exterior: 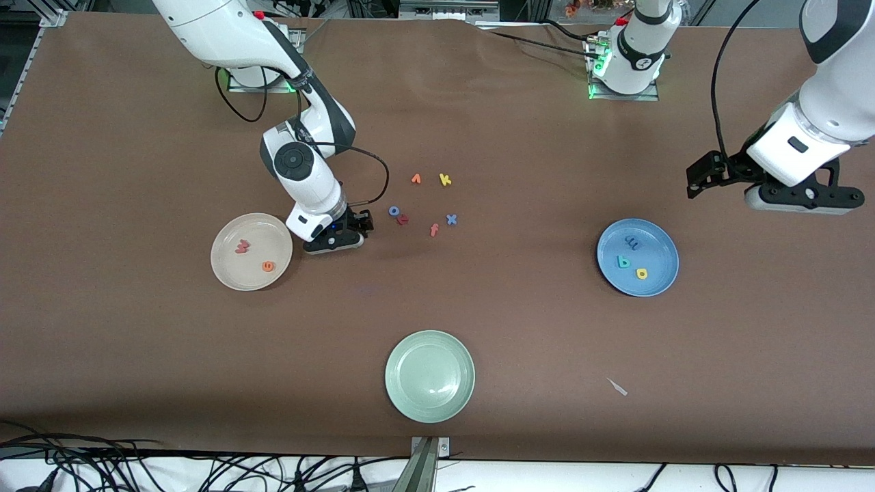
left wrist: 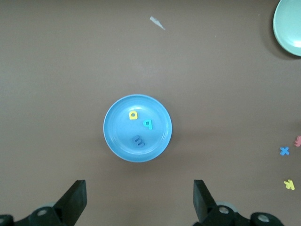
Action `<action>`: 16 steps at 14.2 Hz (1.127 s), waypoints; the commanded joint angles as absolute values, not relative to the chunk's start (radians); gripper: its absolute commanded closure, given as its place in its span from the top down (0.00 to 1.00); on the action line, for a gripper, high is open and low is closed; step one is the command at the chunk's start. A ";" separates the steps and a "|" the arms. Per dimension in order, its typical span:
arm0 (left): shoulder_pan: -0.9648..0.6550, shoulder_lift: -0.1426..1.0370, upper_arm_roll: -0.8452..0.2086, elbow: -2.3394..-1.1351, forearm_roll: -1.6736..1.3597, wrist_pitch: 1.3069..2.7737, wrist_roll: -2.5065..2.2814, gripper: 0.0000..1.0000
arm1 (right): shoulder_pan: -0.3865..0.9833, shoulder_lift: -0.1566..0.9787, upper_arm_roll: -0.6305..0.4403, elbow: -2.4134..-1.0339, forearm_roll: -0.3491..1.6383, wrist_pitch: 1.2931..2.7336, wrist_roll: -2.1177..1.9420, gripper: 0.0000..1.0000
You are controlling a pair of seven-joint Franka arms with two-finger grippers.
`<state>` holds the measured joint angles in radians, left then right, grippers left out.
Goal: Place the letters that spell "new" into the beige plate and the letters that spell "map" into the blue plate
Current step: 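Grasp the green u with the right gripper while the left gripper withdraws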
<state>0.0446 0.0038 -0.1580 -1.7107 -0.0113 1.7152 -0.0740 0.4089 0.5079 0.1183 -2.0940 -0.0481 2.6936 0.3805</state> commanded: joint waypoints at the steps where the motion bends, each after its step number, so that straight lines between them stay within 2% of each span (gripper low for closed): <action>1: 0.014 -0.041 -0.118 -1.749 -0.038 1.698 -0.063 1.00 | 0.422 0.544 0.112 -2.079 -0.051 2.738 0.388 0.71; 3: -0.061 -0.041 -0.040 -1.746 -0.038 1.626 -0.057 1.00 | 0.423 0.554 0.106 -2.077 -0.051 2.752 0.387 0.65; 4: -0.058 -0.038 -0.038 -1.743 -0.038 1.626 -0.057 1.00 | 0.423 0.554 0.106 -2.075 -0.052 2.752 0.385 0.61; 8: -0.026 -0.009 -0.089 -1.692 -0.025 1.625 -0.067 1.00 | 0.425 0.552 0.103 -2.072 -0.060 2.750 0.379 0.23; 9: -0.008 -0.009 -0.101 -1.692 -0.025 1.623 -0.066 1.00 | 0.425 0.549 0.095 -2.072 -0.063 2.747 0.376 0.19; 11: 0.003 -0.009 -0.112 -1.694 -0.025 1.620 -0.066 1.00 | 0.422 0.531 0.069 -2.054 -0.092 2.702 0.361 0.19; 13: 0.005 -0.011 -0.114 -1.694 -0.025 1.620 -0.066 1.00 | 0.419 0.483 0.049 -2.022 -0.097 2.584 0.296 0.19; 16: 0.002 -0.008 -0.114 -1.692 -0.026 1.605 -0.068 1.00 | 0.414 0.395 -0.035 -2.029 -0.094 2.441 0.094 0.19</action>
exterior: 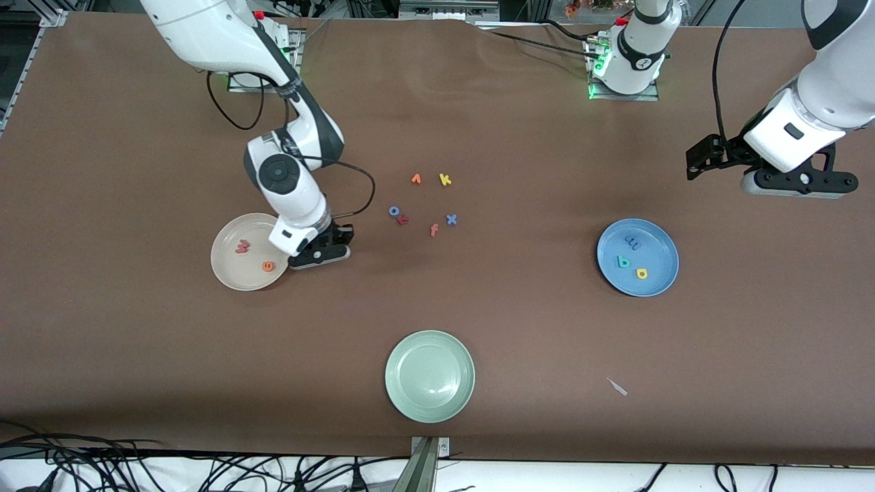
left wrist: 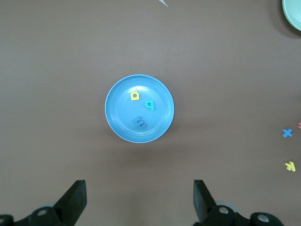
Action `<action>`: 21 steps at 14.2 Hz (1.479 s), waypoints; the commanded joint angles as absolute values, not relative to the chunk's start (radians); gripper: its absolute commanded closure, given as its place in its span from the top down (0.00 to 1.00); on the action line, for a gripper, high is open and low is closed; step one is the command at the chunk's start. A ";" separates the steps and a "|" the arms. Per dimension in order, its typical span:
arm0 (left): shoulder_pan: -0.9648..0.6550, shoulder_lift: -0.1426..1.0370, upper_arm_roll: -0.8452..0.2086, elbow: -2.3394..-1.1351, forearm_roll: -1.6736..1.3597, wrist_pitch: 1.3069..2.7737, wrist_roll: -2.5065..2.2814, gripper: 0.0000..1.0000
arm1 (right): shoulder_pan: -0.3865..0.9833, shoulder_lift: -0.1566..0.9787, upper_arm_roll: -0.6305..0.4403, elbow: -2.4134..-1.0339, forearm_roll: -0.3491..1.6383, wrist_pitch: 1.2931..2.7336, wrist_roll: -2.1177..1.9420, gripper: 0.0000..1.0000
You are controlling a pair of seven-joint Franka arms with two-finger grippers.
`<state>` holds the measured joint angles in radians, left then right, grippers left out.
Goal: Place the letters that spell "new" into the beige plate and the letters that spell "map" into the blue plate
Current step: 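Carry the green u onto the beige plate and open the right gripper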
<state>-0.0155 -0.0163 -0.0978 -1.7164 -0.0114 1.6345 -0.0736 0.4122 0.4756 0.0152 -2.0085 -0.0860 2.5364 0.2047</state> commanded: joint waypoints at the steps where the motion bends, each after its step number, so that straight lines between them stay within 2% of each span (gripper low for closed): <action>1: -0.002 -0.008 -0.114 -1.690 -0.026 1.603 -0.069 1.00 | 0.414 0.368 -0.069 -2.036 -0.087 2.387 0.019 0.19; 3: -0.003 -0.009 -0.115 -1.690 -0.025 1.595 -0.068 1.00 | 0.414 0.309 -0.119 -2.092 -0.080 2.327 -0.059 0.20; 6: -0.009 -0.008 -0.115 -1.689 -0.025 1.597 -0.069 1.00 | 0.414 0.195 -0.178 -2.245 -0.077 2.333 -0.106 0.21; 7: -0.012 -0.008 -0.117 -1.689 -0.025 1.597 -0.071 1.00 | 0.414 0.166 -0.190 -2.272 -0.077 2.333 -0.118 0.31; 8: -0.012 -0.008 -0.117 -1.689 -0.025 1.597 -0.071 1.00 | 0.414 0.158 -0.192 -2.270 -0.077 2.324 -0.118 0.63; 9: -0.012 -0.008 -0.118 -1.689 -0.026 1.597 -0.071 1.00 | 0.414 0.152 -0.193 -2.264 -0.077 2.324 -0.117 0.99; 11: -0.012 -0.008 -0.118 -1.689 -0.026 1.595 -0.071 1.00 | 0.416 0.152 -0.189 -2.211 -0.074 2.283 -0.101 1.00; 17: -0.012 -0.008 -0.118 -1.689 -0.026 1.595 -0.069 1.00 | 0.420 0.164 -0.187 -1.890 0.044 2.016 -0.095 1.00; 19: -0.012 -0.008 -0.118 -1.689 -0.026 1.597 -0.069 1.00 | 0.413 0.166 -0.195 -1.833 0.046 1.982 -0.100 1.00; 21: -0.012 -0.008 -0.118 -1.687 -0.026 1.597 -0.068 1.00 | 0.413 0.158 -0.201 -1.768 0.045 1.886 -0.088 1.00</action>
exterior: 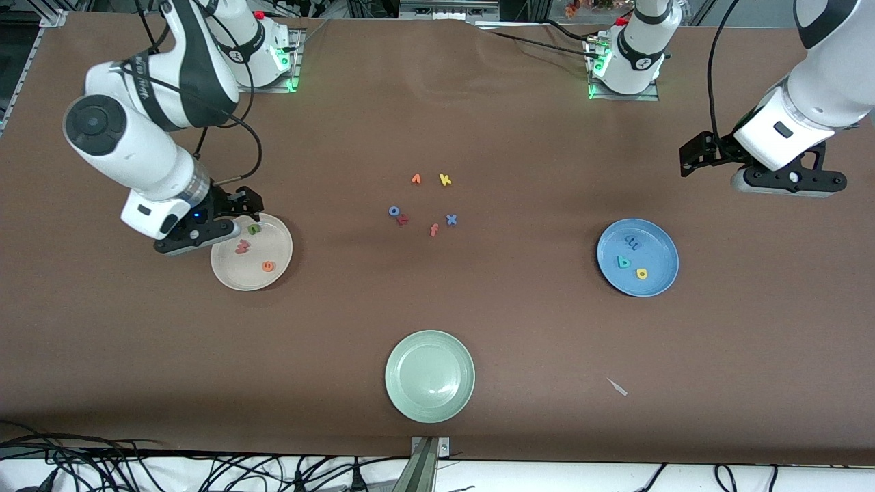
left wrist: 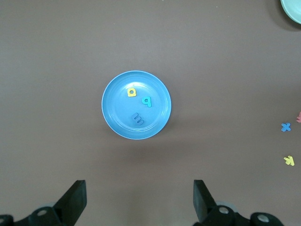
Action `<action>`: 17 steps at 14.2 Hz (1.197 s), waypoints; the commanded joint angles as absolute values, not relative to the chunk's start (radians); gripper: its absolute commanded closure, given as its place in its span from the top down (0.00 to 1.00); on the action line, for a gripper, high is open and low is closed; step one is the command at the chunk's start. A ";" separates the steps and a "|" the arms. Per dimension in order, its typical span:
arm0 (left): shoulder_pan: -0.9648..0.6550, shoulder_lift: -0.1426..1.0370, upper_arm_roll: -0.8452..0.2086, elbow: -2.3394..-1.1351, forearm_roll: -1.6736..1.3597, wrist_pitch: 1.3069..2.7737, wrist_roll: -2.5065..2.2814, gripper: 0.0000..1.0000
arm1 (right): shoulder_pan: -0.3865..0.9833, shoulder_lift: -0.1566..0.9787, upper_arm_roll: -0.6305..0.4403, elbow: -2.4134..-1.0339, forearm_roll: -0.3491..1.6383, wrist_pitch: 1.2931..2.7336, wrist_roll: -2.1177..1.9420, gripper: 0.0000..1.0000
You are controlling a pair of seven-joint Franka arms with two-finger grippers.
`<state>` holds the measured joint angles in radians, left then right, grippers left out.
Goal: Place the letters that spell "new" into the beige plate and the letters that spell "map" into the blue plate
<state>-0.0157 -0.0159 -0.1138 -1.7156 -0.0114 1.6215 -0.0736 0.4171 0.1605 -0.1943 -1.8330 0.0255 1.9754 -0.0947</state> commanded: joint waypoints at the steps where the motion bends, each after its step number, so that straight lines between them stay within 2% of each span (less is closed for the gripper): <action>1: -0.012 -0.008 -0.118 -1.687 -0.025 1.597 -0.067 1.00 | 0.413 0.155 -0.210 -1.716 0.044 1.808 -0.065 1.00; 3: -0.012 -0.008 -0.118 -1.687 -0.025 1.595 -0.067 1.00 | 0.414 0.156 -0.209 -1.610 0.044 1.694 -0.045 1.00; 13: -0.014 -0.005 -0.118 -1.686 -0.023 1.600 -0.071 1.00 | 0.408 0.160 -0.190 -1.578 0.037 1.687 -0.046 1.00; 17: -0.002 0.015 -0.115 -1.657 -0.023 1.600 -0.069 1.00 | 0.205 0.124 0.006 -1.606 0.034 1.684 -0.051 1.00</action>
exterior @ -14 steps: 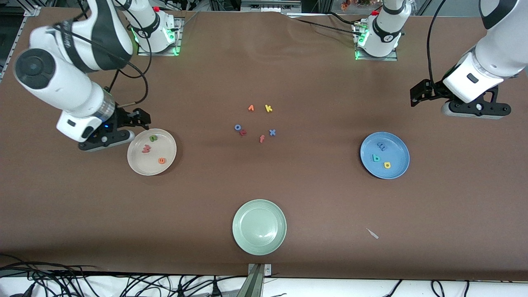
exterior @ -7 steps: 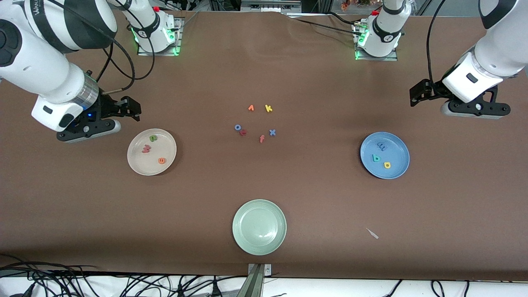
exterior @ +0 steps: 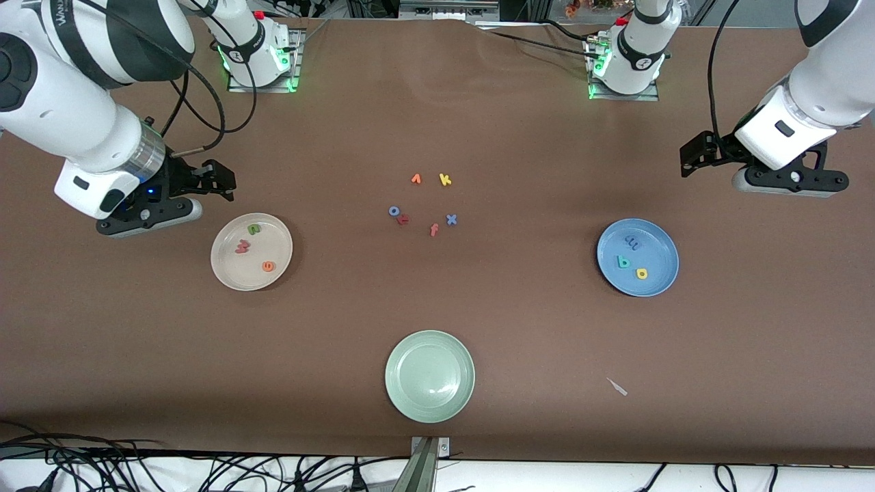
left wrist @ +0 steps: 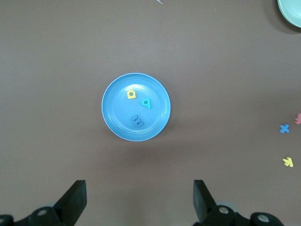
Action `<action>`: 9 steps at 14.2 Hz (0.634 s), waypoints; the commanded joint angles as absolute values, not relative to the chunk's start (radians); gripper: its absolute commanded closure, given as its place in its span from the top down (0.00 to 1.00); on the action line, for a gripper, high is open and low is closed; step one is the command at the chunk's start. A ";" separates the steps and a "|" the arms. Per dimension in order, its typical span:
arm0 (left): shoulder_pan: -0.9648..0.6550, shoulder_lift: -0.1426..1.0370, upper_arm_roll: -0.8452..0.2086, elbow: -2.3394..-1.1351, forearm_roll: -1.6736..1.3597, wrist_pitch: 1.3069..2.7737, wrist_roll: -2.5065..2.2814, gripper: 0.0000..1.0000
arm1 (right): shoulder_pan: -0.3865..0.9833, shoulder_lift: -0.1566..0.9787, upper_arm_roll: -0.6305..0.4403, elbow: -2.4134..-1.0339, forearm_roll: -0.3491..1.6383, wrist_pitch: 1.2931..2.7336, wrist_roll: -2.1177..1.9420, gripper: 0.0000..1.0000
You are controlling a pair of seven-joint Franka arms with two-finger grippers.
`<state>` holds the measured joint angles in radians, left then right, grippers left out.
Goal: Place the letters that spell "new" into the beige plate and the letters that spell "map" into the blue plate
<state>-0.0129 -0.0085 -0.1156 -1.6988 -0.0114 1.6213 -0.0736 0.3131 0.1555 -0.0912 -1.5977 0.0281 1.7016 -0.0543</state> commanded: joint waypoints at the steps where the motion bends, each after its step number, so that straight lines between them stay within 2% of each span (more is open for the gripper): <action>1: 0.000 0.015 -0.112 -1.657 -0.023 1.600 -0.066 1.00 | 0.166 0.101 0.043 -1.630 0.035 1.683 -0.049 1.00; 4: 0.015 0.017 -0.107 -1.646 -0.005 1.600 -0.061 1.00 | 0.121 0.017 0.078 -1.729 0.035 1.692 -0.048 1.00; 9: 0.015 0.018 -0.109 -1.644 -0.003 1.603 -0.058 1.00 | 0.121 0.041 0.072 -1.666 0.028 1.683 -0.055 1.00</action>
<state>0.0099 -0.0007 -0.1045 -1.6804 -0.0113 1.6213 -0.0731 0.1427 0.0469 0.0581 -1.6744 0.0279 1.6881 -0.0542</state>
